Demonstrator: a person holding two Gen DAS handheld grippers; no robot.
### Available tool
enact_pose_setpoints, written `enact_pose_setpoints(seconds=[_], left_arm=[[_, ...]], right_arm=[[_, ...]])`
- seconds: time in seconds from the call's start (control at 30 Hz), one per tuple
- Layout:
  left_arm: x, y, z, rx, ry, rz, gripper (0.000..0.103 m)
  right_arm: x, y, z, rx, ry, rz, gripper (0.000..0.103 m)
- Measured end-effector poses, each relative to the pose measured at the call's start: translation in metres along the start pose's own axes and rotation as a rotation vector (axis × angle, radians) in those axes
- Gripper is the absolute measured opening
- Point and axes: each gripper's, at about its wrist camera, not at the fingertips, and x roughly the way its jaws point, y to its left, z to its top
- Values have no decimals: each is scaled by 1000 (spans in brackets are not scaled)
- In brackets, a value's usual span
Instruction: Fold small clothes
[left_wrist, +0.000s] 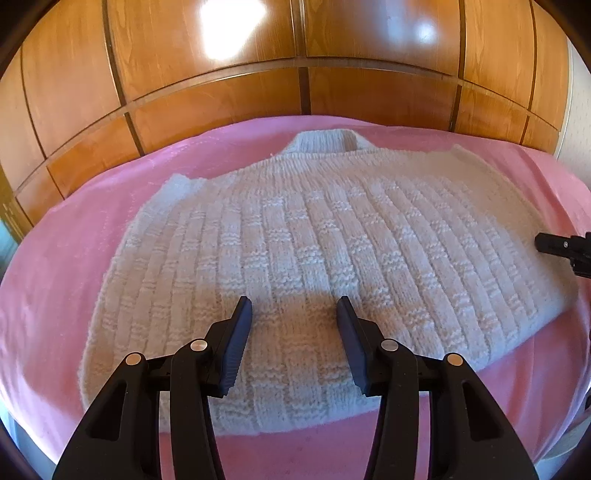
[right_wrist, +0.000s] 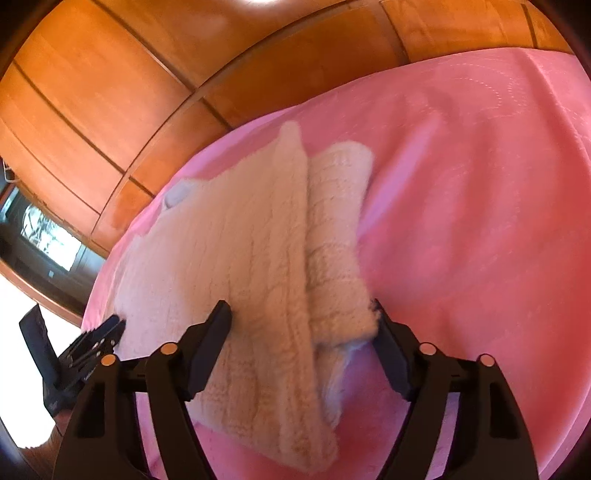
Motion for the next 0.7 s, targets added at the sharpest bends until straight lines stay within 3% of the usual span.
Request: enact_pose_setpoints(seconds=[0.17, 0.23, 0.3, 0.47, 0.7], left_arm=[[4, -1, 0, 3, 8, 0, 46], [5, -2, -1, 5, 11, 0, 48], [7, -1, -1, 5, 14, -2, 48], [11, 6, 0, -16, 21, -46, 49], [-6, 56, 8, -208, 7, -265, 49]], right_arm=[[3, 4, 0, -9, 32, 6, 46], [4, 8, 0, -17, 47, 7, 32], [4, 16, 1, -31, 54, -12, 27], [-7, 38, 8, -28, 58, 3, 23], [-31, 90, 29, -42, 2, 99, 21]])
